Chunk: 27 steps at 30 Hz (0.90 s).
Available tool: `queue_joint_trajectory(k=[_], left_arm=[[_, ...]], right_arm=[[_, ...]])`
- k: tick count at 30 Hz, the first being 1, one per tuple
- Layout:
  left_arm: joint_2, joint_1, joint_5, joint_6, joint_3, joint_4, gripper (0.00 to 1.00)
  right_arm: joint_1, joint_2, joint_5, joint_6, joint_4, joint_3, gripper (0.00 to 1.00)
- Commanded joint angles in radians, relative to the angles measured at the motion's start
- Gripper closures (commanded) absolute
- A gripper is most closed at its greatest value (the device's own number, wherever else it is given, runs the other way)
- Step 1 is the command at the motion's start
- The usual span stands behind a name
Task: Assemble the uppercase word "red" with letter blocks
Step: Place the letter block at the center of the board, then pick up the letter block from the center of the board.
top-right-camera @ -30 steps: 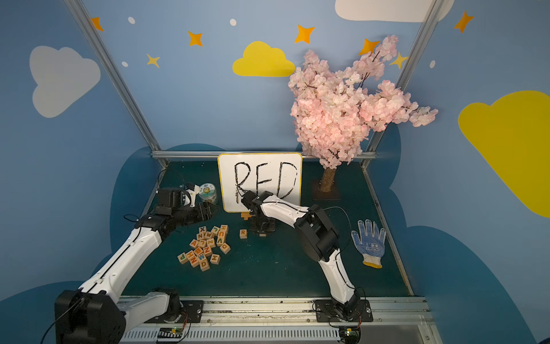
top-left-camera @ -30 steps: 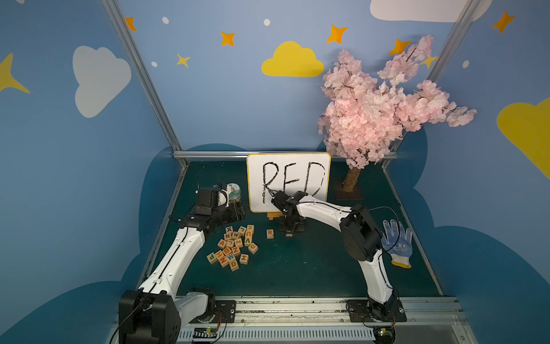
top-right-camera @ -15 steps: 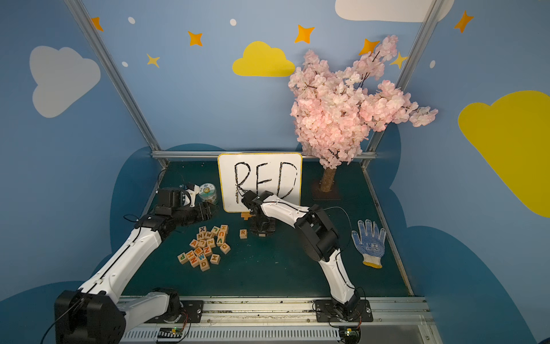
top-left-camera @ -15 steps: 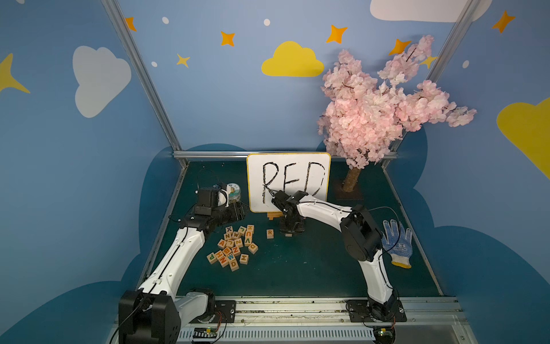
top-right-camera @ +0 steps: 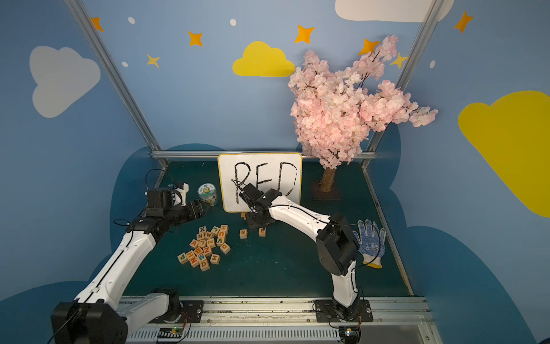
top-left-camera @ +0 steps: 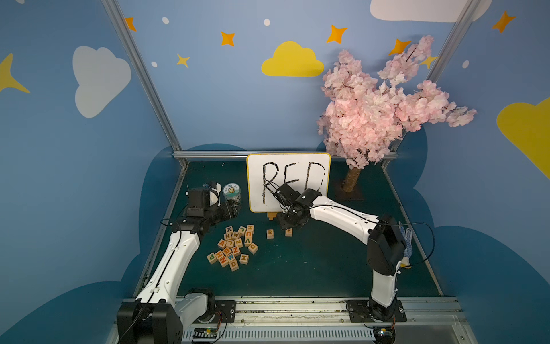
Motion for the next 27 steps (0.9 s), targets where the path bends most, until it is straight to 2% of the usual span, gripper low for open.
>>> queue_joint_trajectory(k=[1, 4, 10, 13, 19, 27], left_arm=[[-0.014, 0.046, -0.003, 0.006, 0.004, -0.006, 0.28], [-0.025, 0.095, 0.003, 0.002, 0.006, -0.004, 0.28], [-0.053, 0.181, 0.031, -0.005, 0.002, 0.008, 0.28], [-0.064, 0.220, 0.049, -0.012, -0.001, 0.014, 0.28], [-0.087, 0.295, 0.060, -0.025, -0.003, 0.023, 0.28], [-0.109, 0.393, 0.082, -0.053, -0.014, 0.044, 0.28]], right_arm=[[0.076, 0.003, -0.001, -0.148, 0.054, 0.031, 0.48], [0.137, 0.054, 0.033, -0.130, 0.041, 0.077, 0.49], [0.217, 0.133, -0.089, -0.098, 0.075, 0.140, 0.51], [0.255, 0.190, -0.099, -0.093, 0.037, 0.218, 0.52], [0.302, 0.342, -0.095, -0.077, -0.083, 0.416, 0.53], [0.327, 0.469, -0.100, -0.088, -0.185, 0.542, 0.52]])
